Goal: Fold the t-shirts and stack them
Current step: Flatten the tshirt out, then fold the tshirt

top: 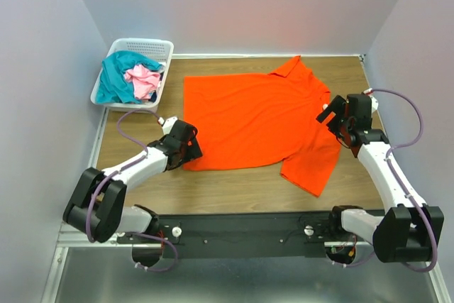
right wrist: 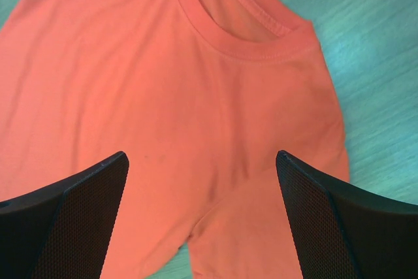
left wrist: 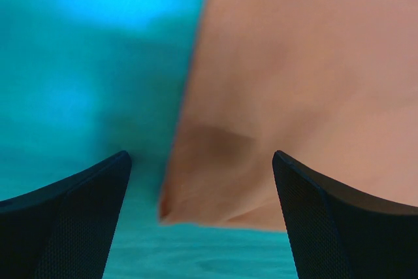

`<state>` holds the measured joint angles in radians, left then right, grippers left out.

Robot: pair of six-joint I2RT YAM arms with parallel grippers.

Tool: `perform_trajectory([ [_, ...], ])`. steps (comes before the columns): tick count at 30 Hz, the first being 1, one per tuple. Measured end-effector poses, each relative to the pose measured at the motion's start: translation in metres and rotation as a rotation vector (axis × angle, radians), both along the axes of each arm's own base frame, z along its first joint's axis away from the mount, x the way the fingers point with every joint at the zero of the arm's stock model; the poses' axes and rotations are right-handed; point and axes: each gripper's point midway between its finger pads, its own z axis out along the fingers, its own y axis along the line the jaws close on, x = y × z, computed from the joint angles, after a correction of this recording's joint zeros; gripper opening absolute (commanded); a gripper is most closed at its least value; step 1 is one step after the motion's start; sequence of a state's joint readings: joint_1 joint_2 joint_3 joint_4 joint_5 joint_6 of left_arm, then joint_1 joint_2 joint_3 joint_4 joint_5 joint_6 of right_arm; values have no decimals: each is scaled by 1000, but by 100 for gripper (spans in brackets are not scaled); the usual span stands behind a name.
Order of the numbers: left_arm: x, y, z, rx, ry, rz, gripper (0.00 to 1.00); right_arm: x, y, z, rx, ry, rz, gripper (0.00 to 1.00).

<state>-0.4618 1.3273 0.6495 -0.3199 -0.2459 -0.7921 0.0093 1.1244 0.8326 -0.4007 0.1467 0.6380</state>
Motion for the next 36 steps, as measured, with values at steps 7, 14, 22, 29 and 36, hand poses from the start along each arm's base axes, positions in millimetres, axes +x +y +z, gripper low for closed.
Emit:
perform_trajectory([
  [7,-16,4,-6,-35,19,66,91,-2,6,-6,32,4,12,100],
  [14,-34,6,-7,-83,37,96,79,-4,6,-11,34,12,14,100],
  [22,-44,3,-11,-118,56,102,43,-5,6,-13,33,17,13,100],
  [29,-41,1,-16,-113,79,112,0,-15,6,-23,26,32,18,100],
  [36,-44,3,-15,-119,71,116,0,-35,4,-31,13,62,26,100],
])
